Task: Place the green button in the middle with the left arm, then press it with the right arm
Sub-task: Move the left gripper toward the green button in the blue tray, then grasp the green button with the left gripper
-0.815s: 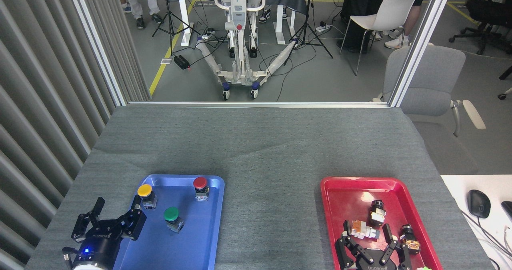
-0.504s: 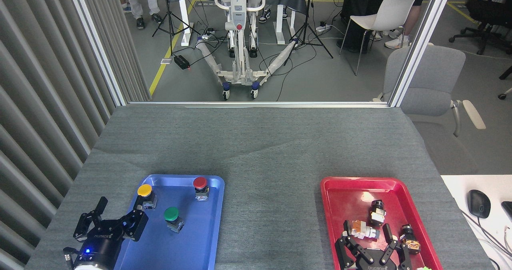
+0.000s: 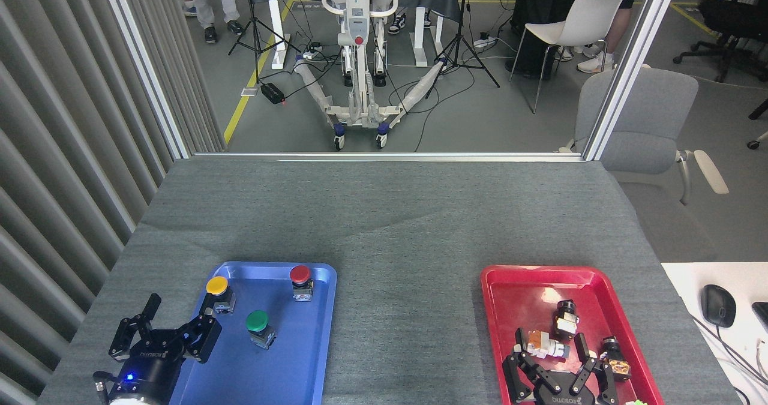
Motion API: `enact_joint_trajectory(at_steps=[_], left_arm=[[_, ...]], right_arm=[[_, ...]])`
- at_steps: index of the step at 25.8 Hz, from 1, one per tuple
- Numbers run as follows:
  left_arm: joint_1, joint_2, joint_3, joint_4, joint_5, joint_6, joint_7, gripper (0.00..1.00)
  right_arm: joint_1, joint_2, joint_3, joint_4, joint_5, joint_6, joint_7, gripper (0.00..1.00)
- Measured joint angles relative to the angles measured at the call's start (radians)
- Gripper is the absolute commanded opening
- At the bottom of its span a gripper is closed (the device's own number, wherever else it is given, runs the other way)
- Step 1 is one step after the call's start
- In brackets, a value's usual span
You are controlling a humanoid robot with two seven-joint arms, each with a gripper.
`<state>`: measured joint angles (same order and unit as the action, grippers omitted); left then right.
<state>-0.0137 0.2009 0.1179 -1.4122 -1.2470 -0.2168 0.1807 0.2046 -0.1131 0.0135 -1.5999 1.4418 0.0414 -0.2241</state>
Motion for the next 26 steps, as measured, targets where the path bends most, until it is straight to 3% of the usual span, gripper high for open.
enact_joint_trajectory(at_steps=[18,26], left_arm=[[0.014,0.01,-0.004,-0.004,-0.011,-0.03,0.001,0.99],[0.024,0.008,-0.103,0.01,-0.232,-0.102,-0.001,0.99]], right_arm=[[-0.001,-0.002,0.0,0.0,0.0,0.0,-0.003,1.0],[-0.001,-0.001,0.0,0.0,0.0,0.0,-0.003,1.0]])
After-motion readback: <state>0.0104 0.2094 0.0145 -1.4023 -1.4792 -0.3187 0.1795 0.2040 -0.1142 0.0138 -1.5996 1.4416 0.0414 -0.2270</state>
